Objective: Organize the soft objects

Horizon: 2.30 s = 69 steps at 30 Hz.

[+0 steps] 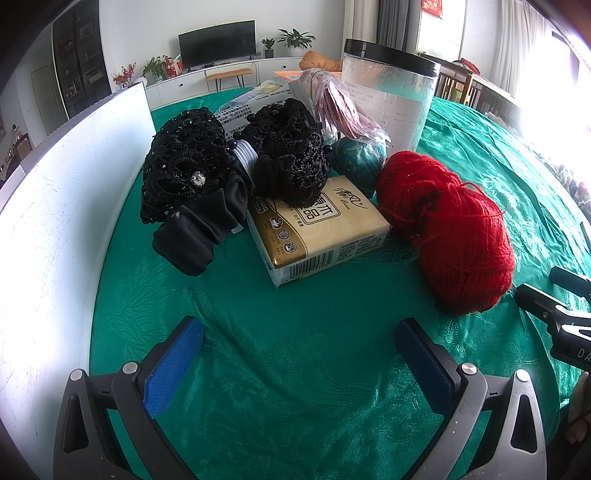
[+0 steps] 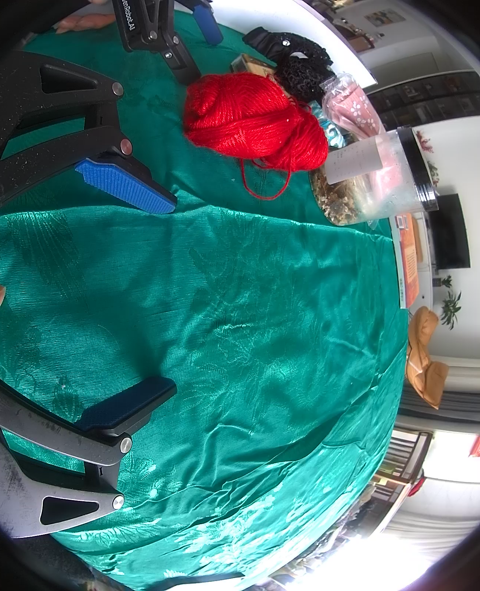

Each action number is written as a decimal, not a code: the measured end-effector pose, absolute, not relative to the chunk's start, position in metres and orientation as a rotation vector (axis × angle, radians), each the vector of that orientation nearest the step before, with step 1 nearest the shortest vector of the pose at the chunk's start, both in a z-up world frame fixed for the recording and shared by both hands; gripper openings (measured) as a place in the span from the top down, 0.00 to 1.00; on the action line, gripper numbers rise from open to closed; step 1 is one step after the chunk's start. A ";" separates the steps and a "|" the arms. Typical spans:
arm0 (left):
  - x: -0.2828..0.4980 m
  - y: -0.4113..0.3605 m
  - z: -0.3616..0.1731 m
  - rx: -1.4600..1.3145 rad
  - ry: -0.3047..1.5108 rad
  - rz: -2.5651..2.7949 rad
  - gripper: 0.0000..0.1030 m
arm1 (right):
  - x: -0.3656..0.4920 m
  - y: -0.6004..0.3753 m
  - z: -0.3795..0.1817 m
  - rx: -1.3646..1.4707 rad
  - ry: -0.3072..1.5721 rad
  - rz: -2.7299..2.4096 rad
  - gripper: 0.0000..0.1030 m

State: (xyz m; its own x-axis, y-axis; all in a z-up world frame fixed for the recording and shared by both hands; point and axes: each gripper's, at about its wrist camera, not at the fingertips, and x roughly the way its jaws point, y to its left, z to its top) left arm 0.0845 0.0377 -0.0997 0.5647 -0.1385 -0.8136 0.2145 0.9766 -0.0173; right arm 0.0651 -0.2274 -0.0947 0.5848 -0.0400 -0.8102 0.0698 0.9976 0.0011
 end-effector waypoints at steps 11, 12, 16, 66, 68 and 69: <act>0.083 0.037 -0.100 0.099 0.950 -0.206 0.00 | 0.065 -0.233 -0.091 0.086 0.945 -0.036 0.11; 0.080 0.037 -0.100 0.100 0.950 -0.208 0.00 | 0.063 -0.238 -0.087 0.148 0.932 0.010 0.11; 0.067 0.044 -0.101 0.094 0.937 -0.216 0.00 | 0.066 -0.241 -0.077 0.329 0.895 0.215 0.11; 0.066 0.044 -0.100 0.079 0.932 -0.190 0.00 | 0.102 -0.276 -0.089 0.152 0.880 -0.010 0.19; 0.066 0.044 -0.100 0.079 0.932 -0.191 0.00 | 0.102 -0.273 -0.090 0.124 0.885 -0.015 0.17; 0.066 0.044 -0.100 0.079 0.932 -0.191 0.00 | 0.102 -0.271 -0.091 0.111 0.888 -0.017 0.17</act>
